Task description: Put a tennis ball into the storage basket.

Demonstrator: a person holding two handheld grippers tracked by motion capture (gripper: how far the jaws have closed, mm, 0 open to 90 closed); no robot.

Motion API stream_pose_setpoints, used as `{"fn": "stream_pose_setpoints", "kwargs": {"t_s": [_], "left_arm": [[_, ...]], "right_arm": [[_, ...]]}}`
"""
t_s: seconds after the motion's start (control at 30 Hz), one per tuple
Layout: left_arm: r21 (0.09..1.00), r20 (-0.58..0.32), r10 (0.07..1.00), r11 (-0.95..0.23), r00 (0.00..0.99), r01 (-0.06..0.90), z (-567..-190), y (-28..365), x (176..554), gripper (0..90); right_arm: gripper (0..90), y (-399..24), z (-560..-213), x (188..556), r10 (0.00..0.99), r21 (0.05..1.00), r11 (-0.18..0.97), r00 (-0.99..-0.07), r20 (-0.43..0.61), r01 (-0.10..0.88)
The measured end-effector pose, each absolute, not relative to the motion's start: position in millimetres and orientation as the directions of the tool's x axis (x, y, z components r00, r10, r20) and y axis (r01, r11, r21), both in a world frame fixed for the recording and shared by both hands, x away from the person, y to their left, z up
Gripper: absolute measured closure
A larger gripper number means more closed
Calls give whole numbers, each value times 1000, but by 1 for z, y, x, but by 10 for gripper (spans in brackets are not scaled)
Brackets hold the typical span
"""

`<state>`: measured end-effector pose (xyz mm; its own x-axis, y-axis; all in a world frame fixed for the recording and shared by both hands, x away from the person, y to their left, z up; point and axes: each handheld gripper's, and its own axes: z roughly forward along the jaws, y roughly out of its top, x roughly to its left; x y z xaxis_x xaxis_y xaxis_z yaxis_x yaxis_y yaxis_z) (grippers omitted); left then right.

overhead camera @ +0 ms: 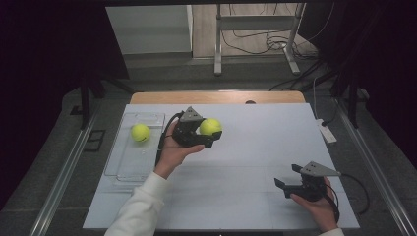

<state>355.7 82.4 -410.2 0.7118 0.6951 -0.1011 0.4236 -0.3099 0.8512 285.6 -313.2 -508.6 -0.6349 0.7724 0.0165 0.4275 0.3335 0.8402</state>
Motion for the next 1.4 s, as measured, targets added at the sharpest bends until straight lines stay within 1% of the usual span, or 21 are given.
{"fn": "stream_pose_setpoints", "kwargs": {"t_s": [0.33,0.53,1.13,1.4], "left_arm": [[854,-108,716,-289,690,432,-413,99,353,268],[856,-96,730,-287,677,431,-415,108,350,268],[863,-99,746,-265,658,430,-416,128,339,268],[867,-106,760,-245,642,434,-418,144,334,268]], "right_arm": [[131,-312,-509,285,774,837,338,-633,12,430],[131,-312,-509,285,775,835,340,-632,12,432],[131,-312,-509,285,779,838,336,-627,10,431],[131,-311,-509,285,781,835,341,-624,4,432]]}}
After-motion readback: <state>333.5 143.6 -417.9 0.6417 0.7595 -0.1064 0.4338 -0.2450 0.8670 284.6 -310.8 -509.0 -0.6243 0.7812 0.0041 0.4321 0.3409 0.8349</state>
